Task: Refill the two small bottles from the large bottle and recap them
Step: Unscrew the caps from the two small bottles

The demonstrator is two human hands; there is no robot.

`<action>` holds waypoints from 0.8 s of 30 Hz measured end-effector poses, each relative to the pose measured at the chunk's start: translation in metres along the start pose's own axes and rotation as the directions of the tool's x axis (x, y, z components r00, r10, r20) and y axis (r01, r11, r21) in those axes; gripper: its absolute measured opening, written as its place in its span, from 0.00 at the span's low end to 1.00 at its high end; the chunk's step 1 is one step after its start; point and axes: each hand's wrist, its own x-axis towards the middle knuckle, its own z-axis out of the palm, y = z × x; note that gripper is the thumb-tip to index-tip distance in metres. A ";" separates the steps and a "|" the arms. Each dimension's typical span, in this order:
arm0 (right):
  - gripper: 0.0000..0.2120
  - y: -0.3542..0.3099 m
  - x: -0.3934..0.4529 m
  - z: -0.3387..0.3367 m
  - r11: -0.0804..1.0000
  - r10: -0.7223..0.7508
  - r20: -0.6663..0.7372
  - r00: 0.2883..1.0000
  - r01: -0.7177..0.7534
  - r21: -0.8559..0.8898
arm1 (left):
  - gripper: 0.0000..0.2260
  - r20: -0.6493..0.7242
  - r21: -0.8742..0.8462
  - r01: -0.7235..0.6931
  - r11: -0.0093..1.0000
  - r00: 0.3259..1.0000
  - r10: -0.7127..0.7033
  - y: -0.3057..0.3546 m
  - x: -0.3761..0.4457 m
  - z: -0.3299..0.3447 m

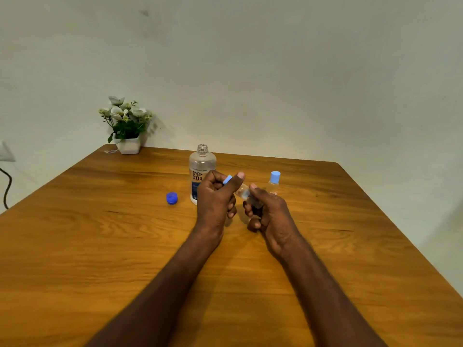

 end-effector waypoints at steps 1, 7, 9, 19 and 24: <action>0.14 0.001 -0.001 0.001 1.000 -0.006 0.019 1.000 0.006 -0.015 | 0.13 -0.003 0.034 -0.025 0.999 1.000 0.025 0.003 -0.002 -0.005; 0.16 0.008 -0.007 0.018 0.983 -0.026 0.166 0.986 0.055 -0.173 | 0.13 0.006 0.241 -0.096 0.966 0.995 0.097 0.020 -0.025 -0.056; 0.13 0.011 -0.010 0.025 0.967 -0.055 0.227 0.972 0.108 -0.229 | 0.10 0.039 0.317 -0.138 0.938 0.990 0.132 0.026 -0.032 -0.074; 0.23 0.023 -0.010 0.034 0.757 -0.243 0.181 0.953 0.303 -0.579 | 0.09 -0.124 0.512 -0.082 0.855 0.978 0.168 0.025 -0.023 -0.113; 0.25 0.030 -0.002 0.030 0.706 -0.319 0.039 0.947 0.265 -0.657 | 0.10 -0.169 0.725 -0.053 0.687 0.953 0.251 0.016 -0.021 -0.114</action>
